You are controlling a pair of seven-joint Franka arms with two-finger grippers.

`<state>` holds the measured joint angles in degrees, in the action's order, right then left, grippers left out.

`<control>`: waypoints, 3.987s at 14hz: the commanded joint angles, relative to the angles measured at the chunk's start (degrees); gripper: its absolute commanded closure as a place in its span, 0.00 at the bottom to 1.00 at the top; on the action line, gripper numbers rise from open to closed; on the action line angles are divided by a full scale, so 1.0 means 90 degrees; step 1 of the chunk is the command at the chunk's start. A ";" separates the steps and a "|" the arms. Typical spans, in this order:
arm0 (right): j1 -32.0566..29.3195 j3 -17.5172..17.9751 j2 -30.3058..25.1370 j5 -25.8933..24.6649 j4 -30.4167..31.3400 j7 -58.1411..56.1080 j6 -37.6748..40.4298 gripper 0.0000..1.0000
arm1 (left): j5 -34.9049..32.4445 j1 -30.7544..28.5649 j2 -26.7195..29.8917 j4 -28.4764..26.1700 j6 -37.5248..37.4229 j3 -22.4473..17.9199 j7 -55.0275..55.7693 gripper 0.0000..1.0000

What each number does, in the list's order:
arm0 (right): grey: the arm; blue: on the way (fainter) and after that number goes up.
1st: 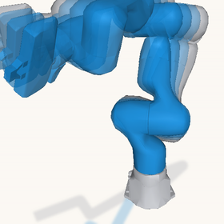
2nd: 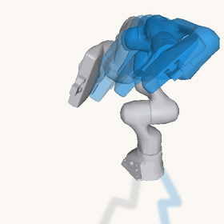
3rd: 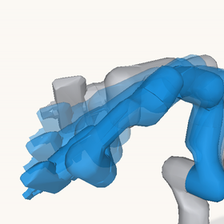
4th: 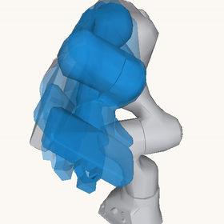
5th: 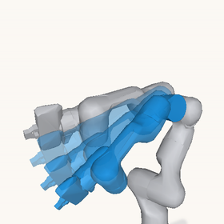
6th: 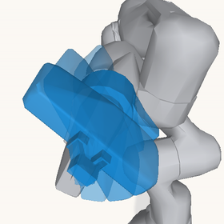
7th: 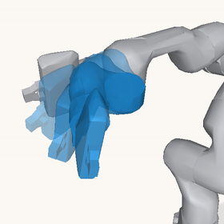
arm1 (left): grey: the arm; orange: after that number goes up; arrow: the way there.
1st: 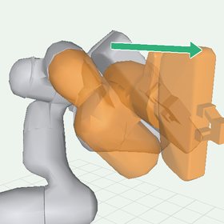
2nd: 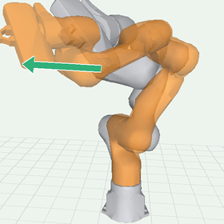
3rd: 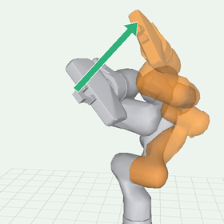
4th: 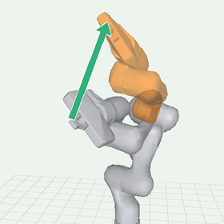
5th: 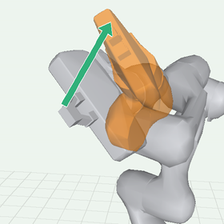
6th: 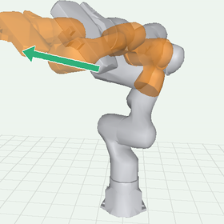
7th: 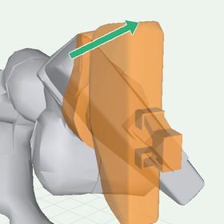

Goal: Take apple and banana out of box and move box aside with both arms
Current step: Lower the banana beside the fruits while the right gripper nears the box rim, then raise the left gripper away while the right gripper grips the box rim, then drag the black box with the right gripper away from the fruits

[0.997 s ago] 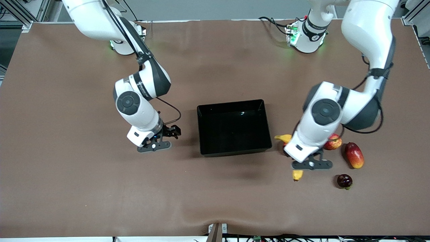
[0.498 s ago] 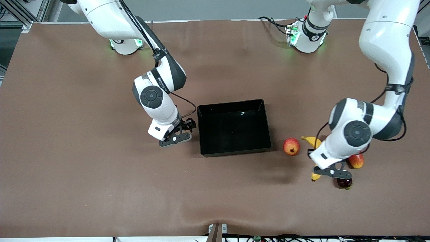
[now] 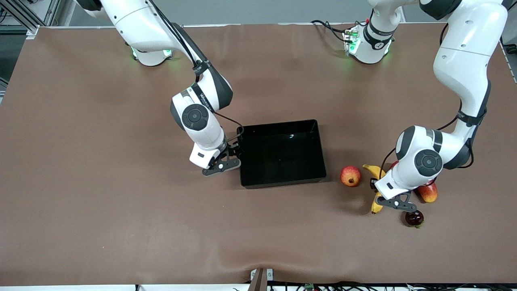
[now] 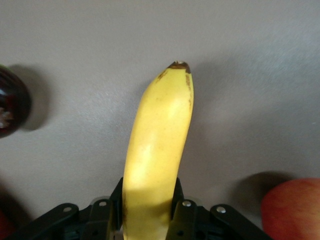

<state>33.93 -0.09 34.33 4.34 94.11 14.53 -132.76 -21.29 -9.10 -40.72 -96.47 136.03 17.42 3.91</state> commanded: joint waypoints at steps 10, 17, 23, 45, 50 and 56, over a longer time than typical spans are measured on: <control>0.0615 -0.0068 0.0434 0.0084 -0.0271 0.0827 -0.0259 0.00 | -0.0017 -0.0024 0.0918 -0.0052 -0.0143 0.0105 0.0072 0.00; 0.0703 -0.0068 0.0531 0.0123 -0.0154 0.1198 -0.0307 0.91 | 0.0637 -0.0053 0.1955 0.0775 -0.2054 0.0261 0.0181 0.00; 0.0713 -0.0068 0.0531 0.0123 -0.0037 0.1296 -0.0385 1.00 | 0.0900 -0.0141 0.2764 0.1227 -0.3257 0.0271 0.0131 0.00; -0.3716 -0.0088 -0.1509 0.0113 0.1301 -0.1980 0.0562 1.00 | 0.2161 0.0796 0.4768 0.0982 -0.5603 -0.0764 0.0258 0.00; -0.5524 -0.0087 -0.1383 0.0435 0.1262 -0.3273 0.0484 1.00 | 0.2190 0.0748 0.4680 0.0963 -0.5593 -0.0764 0.0239 0.00; -0.6142 -0.0078 -0.0593 0.1107 0.1223 -0.4569 -0.0023 1.00 | 0.2180 0.0738 0.4680 0.0963 -0.5593 -0.0764 0.0200 0.00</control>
<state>-19.87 -2.27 27.41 9.70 105.75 -21.18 -131.75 -2.77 -2.34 0.68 -87.42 85.99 10.83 5.77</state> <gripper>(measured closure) 0.969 0.000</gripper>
